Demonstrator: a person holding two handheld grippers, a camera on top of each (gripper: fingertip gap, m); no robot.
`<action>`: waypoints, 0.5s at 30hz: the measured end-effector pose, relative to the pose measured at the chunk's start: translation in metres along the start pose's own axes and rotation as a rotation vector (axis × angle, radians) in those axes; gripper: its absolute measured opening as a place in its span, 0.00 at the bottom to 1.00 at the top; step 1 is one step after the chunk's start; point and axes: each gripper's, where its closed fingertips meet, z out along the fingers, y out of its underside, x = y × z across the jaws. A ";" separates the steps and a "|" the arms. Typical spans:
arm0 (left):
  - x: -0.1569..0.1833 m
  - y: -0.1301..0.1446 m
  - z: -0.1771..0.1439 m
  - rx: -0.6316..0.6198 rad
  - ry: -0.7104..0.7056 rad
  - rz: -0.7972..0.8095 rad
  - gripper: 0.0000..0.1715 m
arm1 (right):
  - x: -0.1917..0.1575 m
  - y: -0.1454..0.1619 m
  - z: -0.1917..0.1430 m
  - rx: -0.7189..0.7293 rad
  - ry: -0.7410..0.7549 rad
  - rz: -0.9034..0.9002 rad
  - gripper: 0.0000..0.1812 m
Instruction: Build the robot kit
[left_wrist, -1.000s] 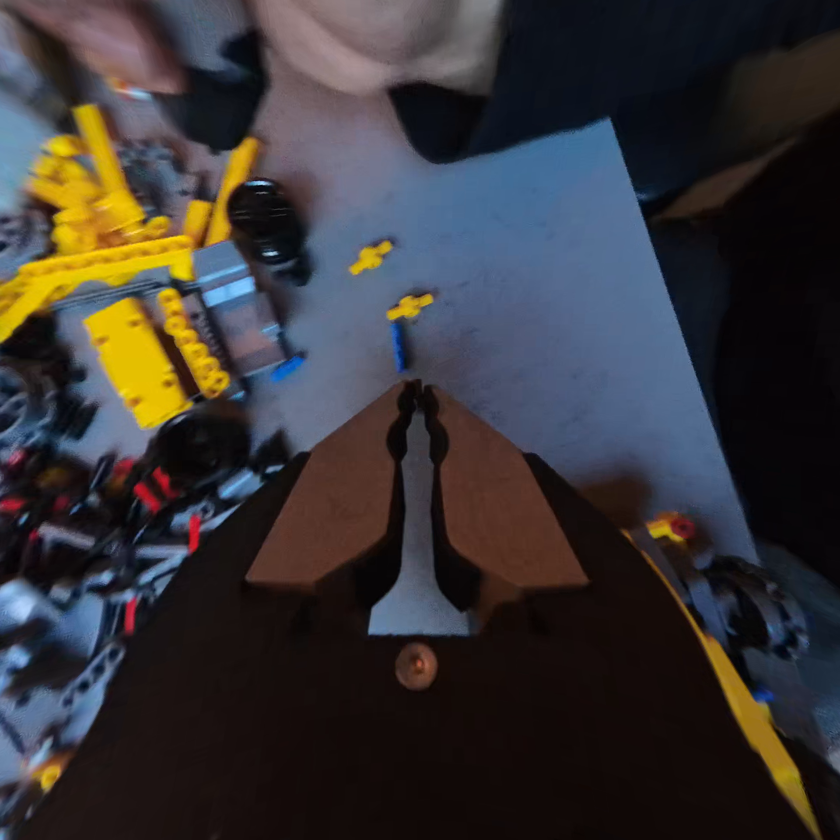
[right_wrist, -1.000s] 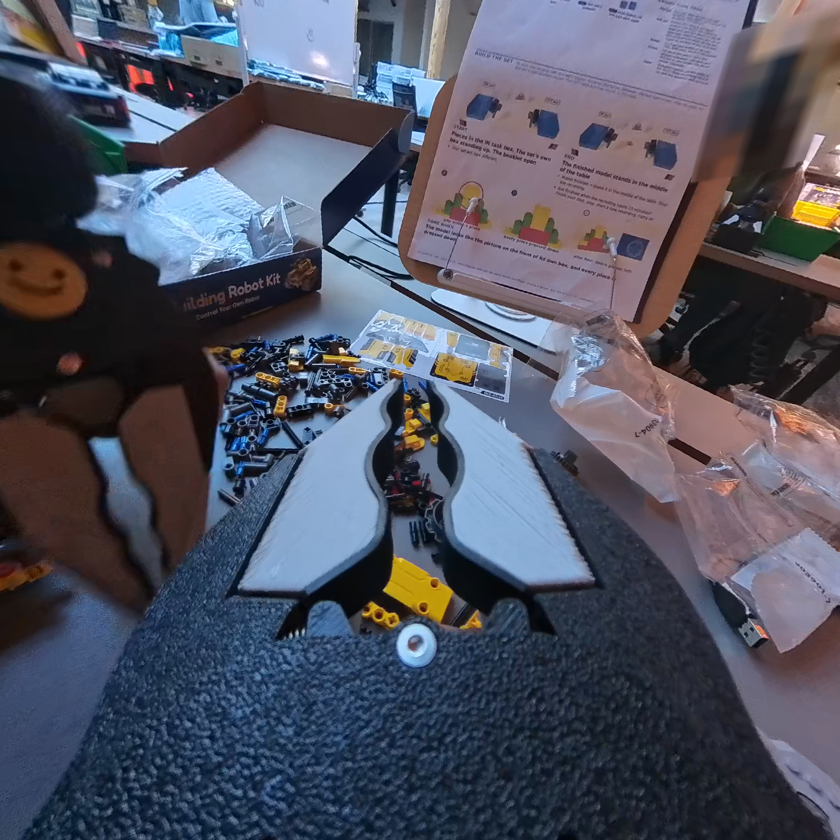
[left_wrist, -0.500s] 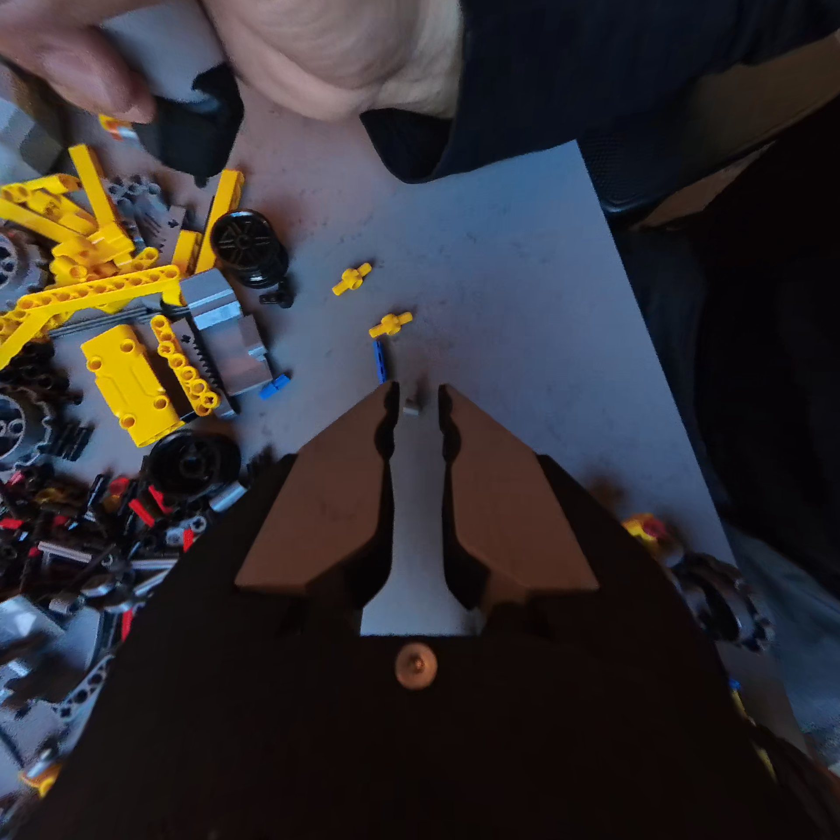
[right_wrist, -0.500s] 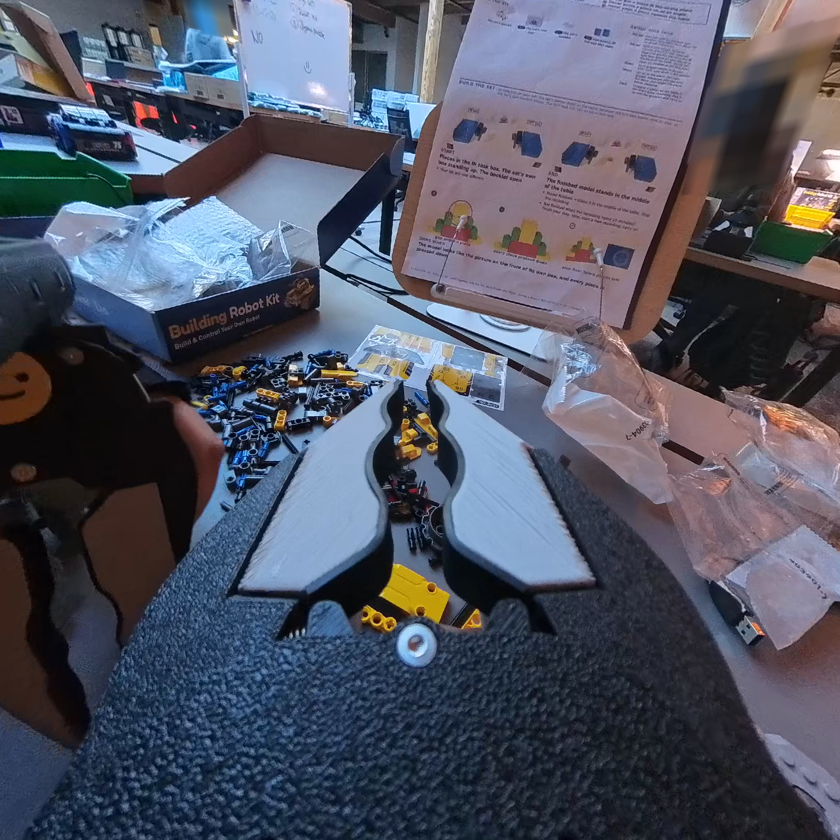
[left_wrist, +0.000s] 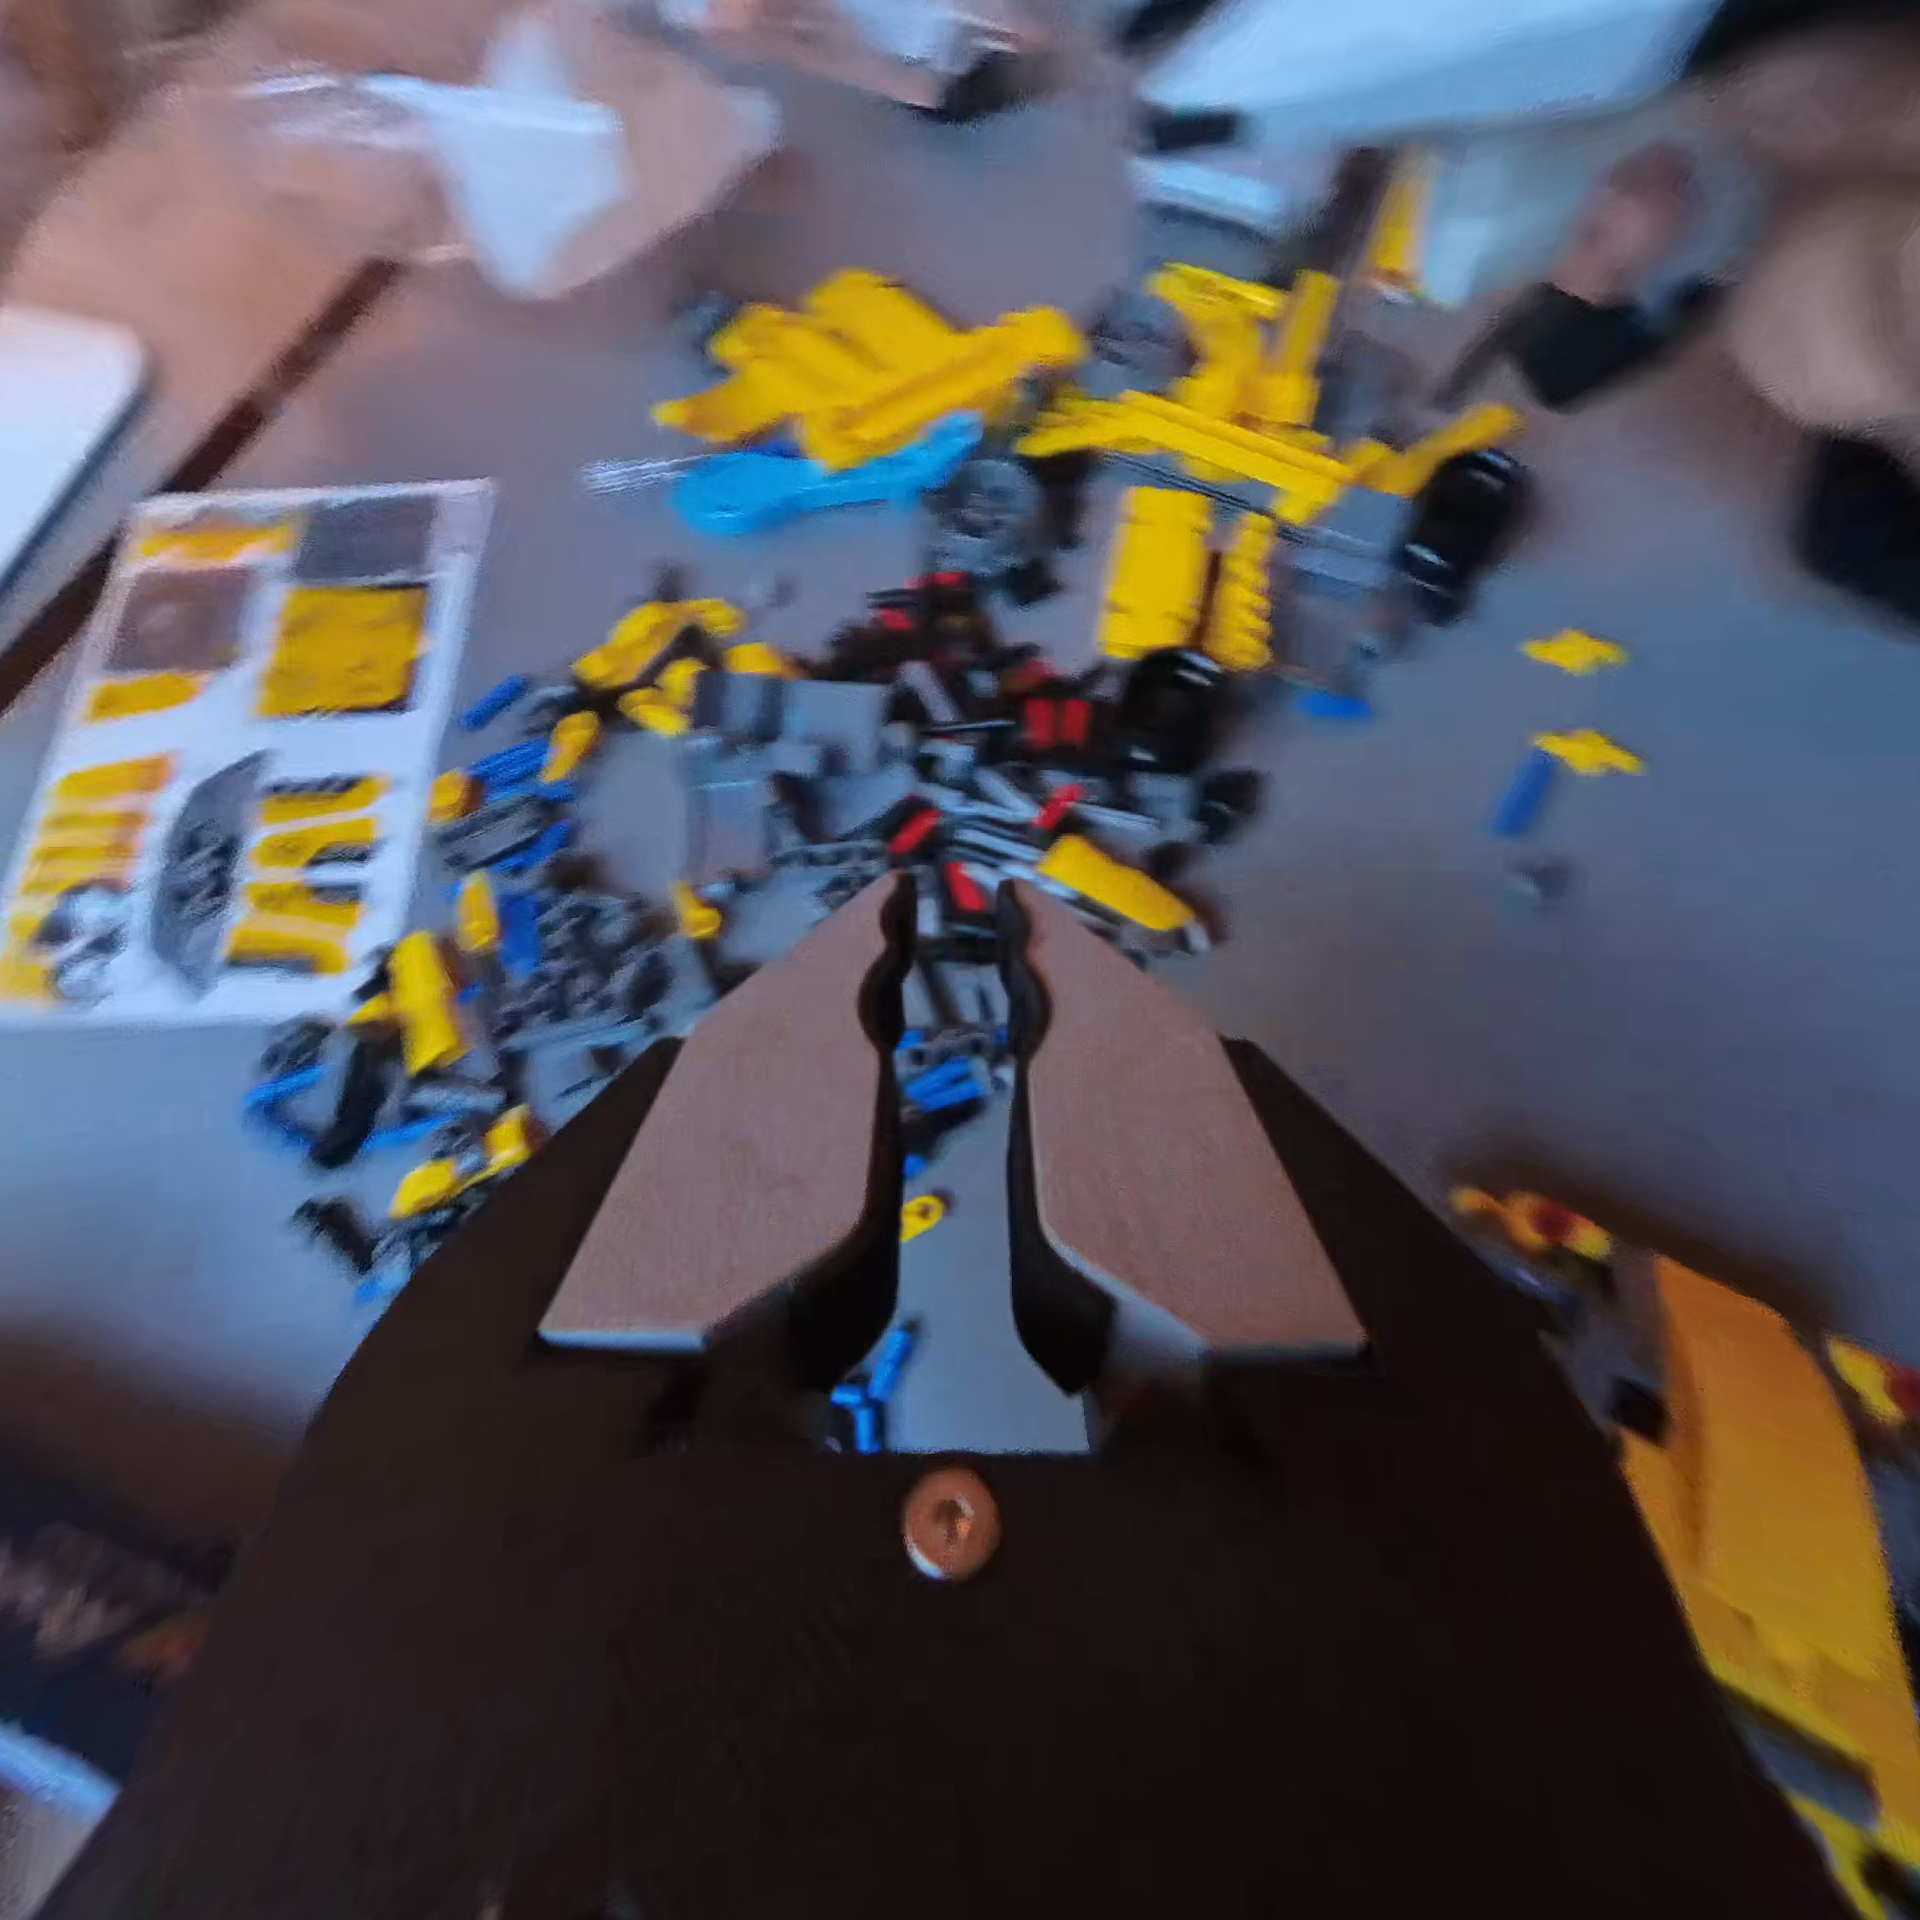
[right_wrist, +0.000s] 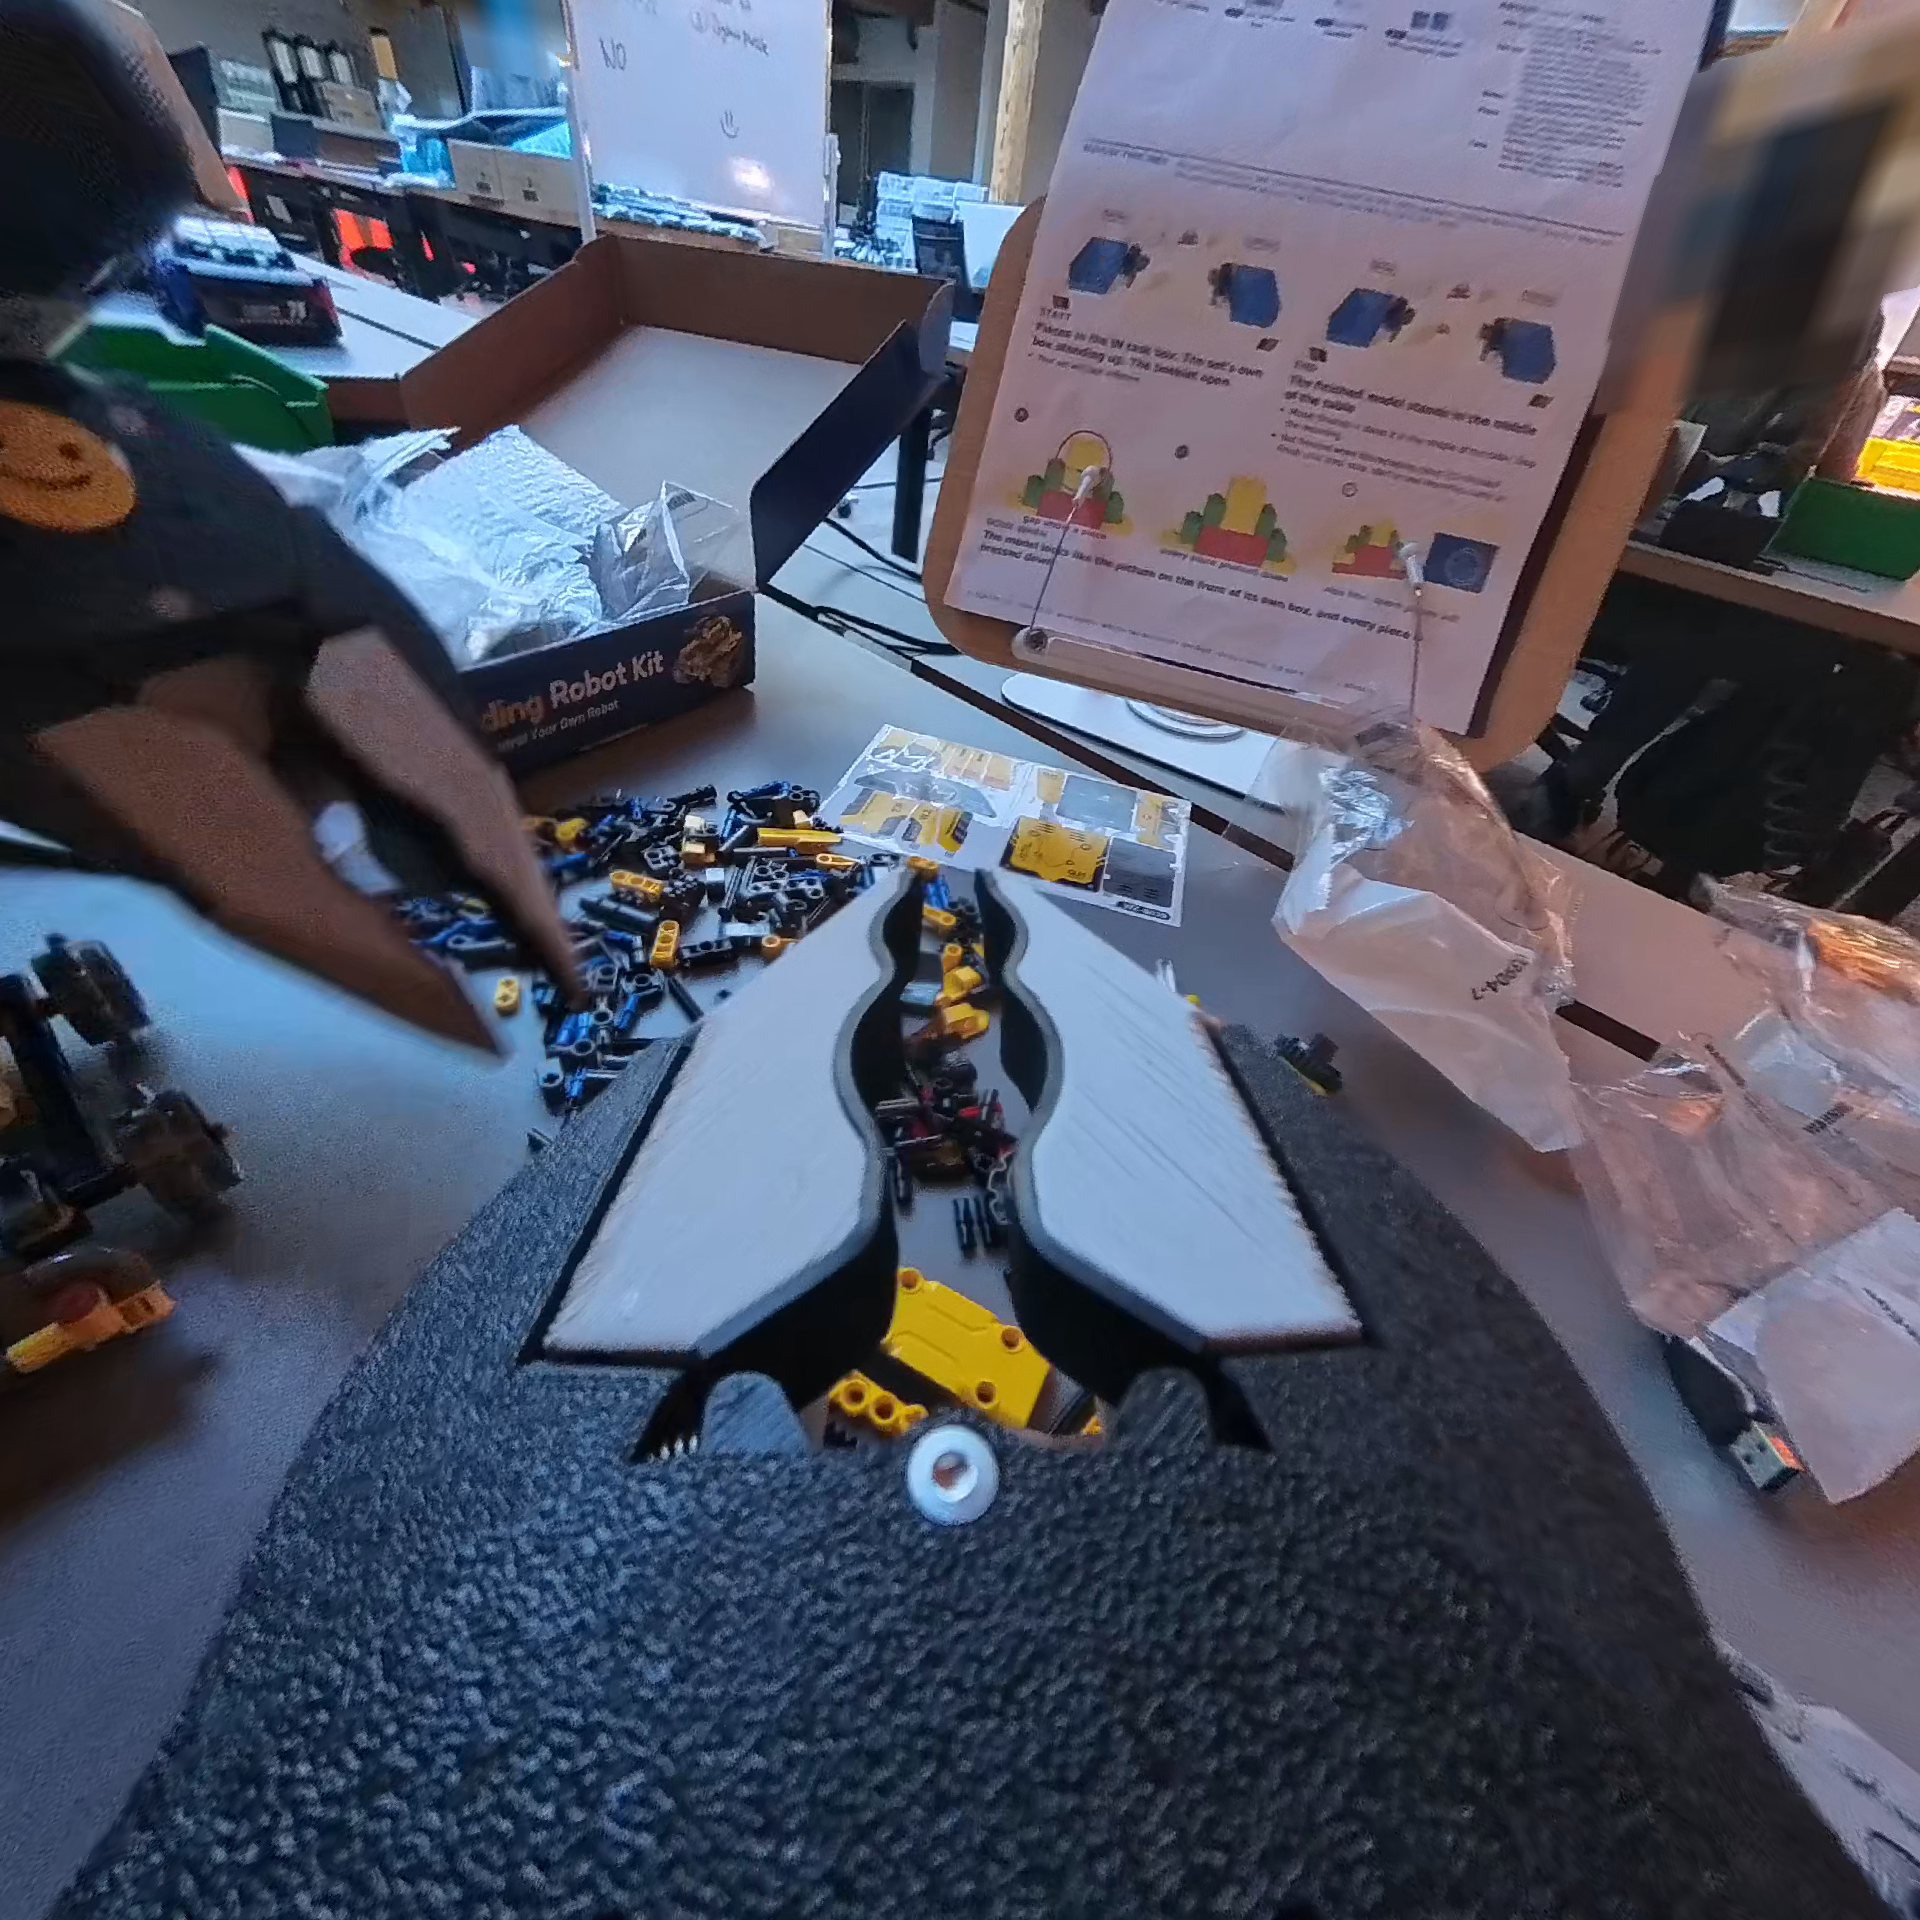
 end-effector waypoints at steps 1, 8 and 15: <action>-0.015 0.000 -0.003 0.024 -0.057 -0.052 0.07 | -0.002 0.002 0.002 -0.013 -0.005 -0.008 0.06; -0.089 0.035 -0.002 0.002 -0.291 -0.242 0.11 | -0.012 0.019 0.013 -0.097 0.002 -0.095 0.06; -0.079 0.078 0.015 -0.173 -0.236 -0.224 0.10 | -0.004 0.058 0.026 -0.285 0.014 -0.124 0.07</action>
